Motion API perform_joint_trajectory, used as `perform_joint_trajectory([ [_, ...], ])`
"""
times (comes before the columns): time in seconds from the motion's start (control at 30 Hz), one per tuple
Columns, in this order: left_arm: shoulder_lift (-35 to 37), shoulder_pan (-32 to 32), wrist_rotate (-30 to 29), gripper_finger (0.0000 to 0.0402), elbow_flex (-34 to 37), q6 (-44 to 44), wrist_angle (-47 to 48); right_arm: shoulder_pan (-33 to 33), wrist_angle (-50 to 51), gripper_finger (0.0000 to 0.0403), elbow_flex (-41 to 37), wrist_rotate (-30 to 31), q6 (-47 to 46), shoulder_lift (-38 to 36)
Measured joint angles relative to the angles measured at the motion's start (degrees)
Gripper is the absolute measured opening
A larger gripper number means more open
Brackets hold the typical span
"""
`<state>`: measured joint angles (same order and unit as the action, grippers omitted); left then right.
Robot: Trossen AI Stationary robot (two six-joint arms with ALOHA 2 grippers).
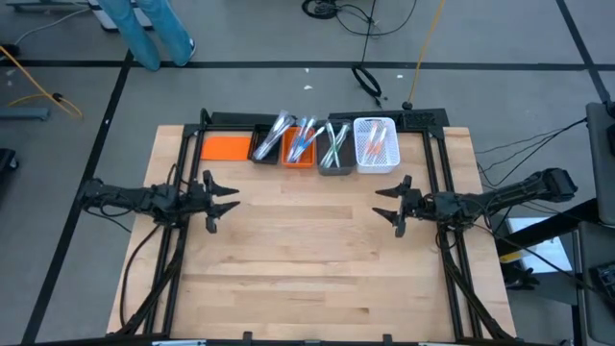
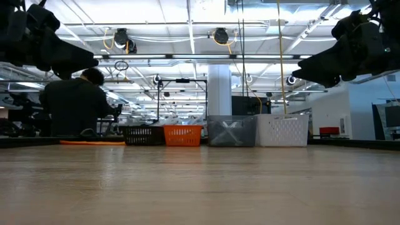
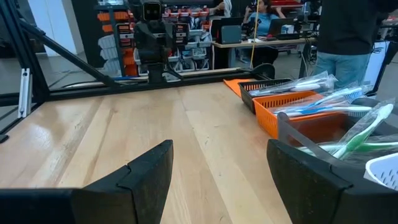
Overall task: Pick & Place Toothbrushes
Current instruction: Return to Home Position
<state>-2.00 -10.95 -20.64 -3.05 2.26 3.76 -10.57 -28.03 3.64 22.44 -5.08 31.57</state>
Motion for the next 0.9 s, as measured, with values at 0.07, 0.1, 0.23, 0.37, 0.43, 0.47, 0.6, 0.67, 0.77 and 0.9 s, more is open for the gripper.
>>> perform_joint_trajectory([
  [0.07,0.1,0.0,-0.7,0.0170,0.0,1.1,-0.3,0.0,0.0,0.0251,0.0,0.0,0.0,0.0],
  [0.1,0.0,0.0,-0.7,0.0170,0.0,1.3,-0.4,0.0,0.0,0.0251,0.0,0.0,0.0,0.0],
  [0.23,0.0,0.0,-0.6,0.0170,0.1,1.5,-1.1,0.0,0.0,0.0251,0.0,0.0,0.0,0.0],
  [0.37,0.0,0.0,-0.5,0.0170,0.1,0.9,-1.3,-0.1,1.3,0.0252,-0.3,-1.6,0.0,-3.5],
  [0.43,0.0,0.0,-0.5,0.0170,0.1,0.9,-1.4,1.5,0.9,0.0251,-1.4,-4.5,0.0,-6.5],
  [0.47,0.0,0.0,-0.5,0.0170,0.1,0.9,-1.6,2.3,0.9,0.0251,-2.2,-5.5,0.0,-8.3],
  [0.6,0.0,0.0,-0.4,0.0170,0.1,1.0,-1.8,8.2,4.8,0.0252,-2.8,-9.6,-0.2,-16.0],
  [0.67,0.0,0.0,-0.4,0.0170,0.1,1.0,-1.8,11.5,5.7,0.0251,-2.8,-10.6,-0.2,-18.7],
  [0.77,0.0,0.0,-0.4,0.0170,0.1,1.0,-1.8,15.3,5.8,0.0252,-2.8,-10.2,-0.2,-22.6],
  [0.9,0.0,0.0,-0.4,0.0170,0.1,1.0,-1.9,16.2,8.5,0.0251,-2.8,-10.3,-0.2,-31.5],
])
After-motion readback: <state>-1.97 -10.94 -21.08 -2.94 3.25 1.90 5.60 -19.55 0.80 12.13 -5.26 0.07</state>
